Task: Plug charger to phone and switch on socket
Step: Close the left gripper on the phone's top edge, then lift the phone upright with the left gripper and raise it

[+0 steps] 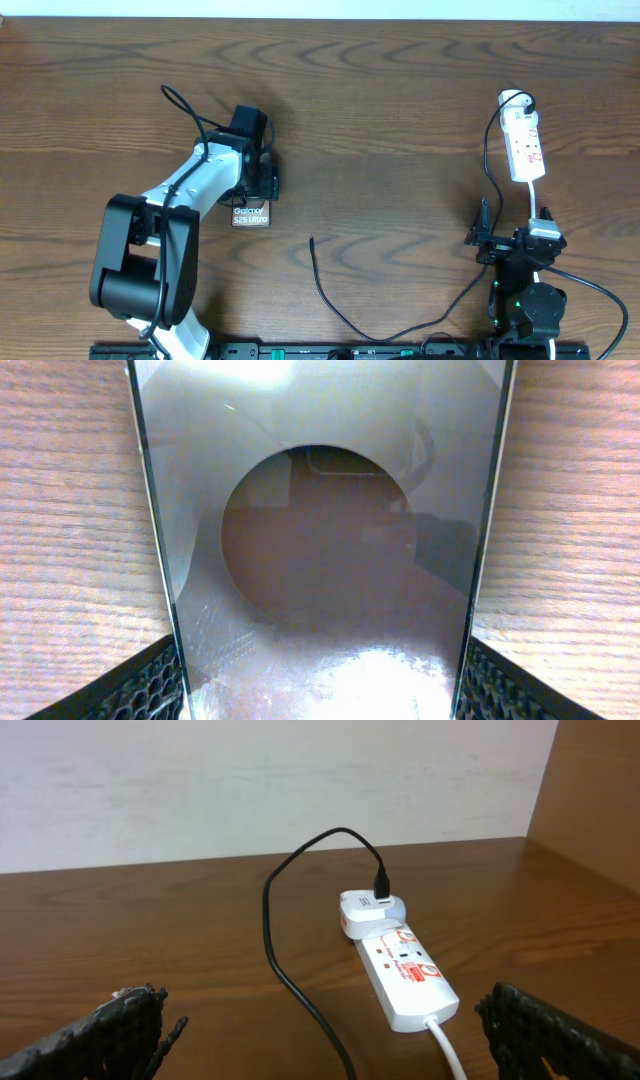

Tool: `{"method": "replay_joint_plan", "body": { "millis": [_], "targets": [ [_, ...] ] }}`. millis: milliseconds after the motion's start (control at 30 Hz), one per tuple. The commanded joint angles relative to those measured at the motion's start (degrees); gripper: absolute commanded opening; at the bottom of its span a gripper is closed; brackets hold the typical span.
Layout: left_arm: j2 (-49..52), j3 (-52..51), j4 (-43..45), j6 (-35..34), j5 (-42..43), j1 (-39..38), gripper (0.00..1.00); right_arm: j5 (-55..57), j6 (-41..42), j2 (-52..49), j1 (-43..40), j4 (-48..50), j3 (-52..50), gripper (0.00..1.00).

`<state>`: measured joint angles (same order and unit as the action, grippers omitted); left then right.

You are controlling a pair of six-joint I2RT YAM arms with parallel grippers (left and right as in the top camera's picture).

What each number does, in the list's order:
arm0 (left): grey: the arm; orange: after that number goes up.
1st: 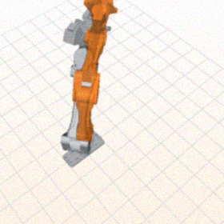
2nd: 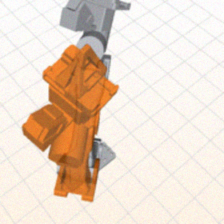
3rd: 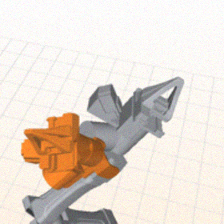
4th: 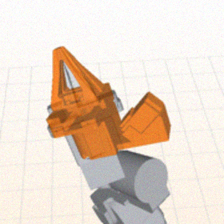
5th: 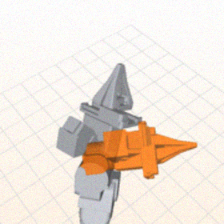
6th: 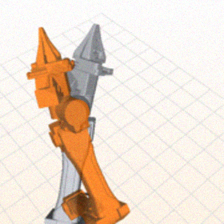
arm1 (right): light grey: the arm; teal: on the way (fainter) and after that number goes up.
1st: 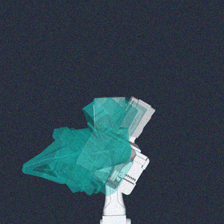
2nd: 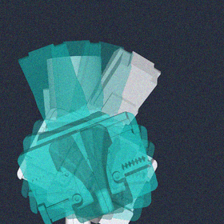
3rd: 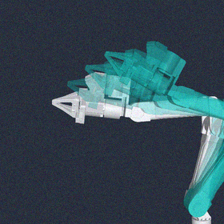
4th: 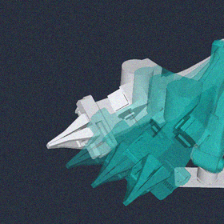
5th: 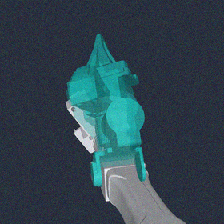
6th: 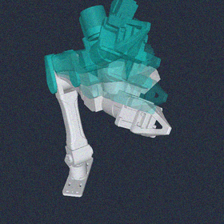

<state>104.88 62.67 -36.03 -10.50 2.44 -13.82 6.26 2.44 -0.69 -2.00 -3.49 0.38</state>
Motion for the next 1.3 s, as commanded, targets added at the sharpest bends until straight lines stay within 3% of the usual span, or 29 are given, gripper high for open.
{"method": "replay_joint_plan", "body": {
  "millis": [0,333,633,833,967,1133,1267],
  "targets": [
    [-3.3,2.1,-0.3,0.4,-0.5,0.3,0.08,0.7,0.7,0.3,0.3,-0.2,-0.1,0.99],
    [-9.8,2.1,-0.5,0.3,1.5,0.3,0.07,0.7,0.7,0.3,0.3,-0.2,-0.1,0.99],
    [-17.3,2.1,1.1,-8.4,11.5,0.3,0.08,0.7,0.7,0.3,0.3,-0.2,-0.1,0.99],
    [-21.3,2.1,4.6,-18.5,21.3,0.3,0.08,0.7,0.7,0.3,0.3,-0.2,-0.1,0.99],
    [-23.0,2.1,8.2,-29.0,29.5,0.5,0.08,0.7,0.7,0.3,0.3,-0.2,-0.1,0.99],
    [-23.0,2.1,17.7,-44.6,47.9,3.8,0.08,0.7,0.7,0.3,0.3,-0.2,-0.1,0.99],
    [-23.0,2.1,21.6,-52.8,55.2,6.1,0.08,0.7,0.7,0.3,0.3,-0.2,-0.1,0.99]
  ]
}}
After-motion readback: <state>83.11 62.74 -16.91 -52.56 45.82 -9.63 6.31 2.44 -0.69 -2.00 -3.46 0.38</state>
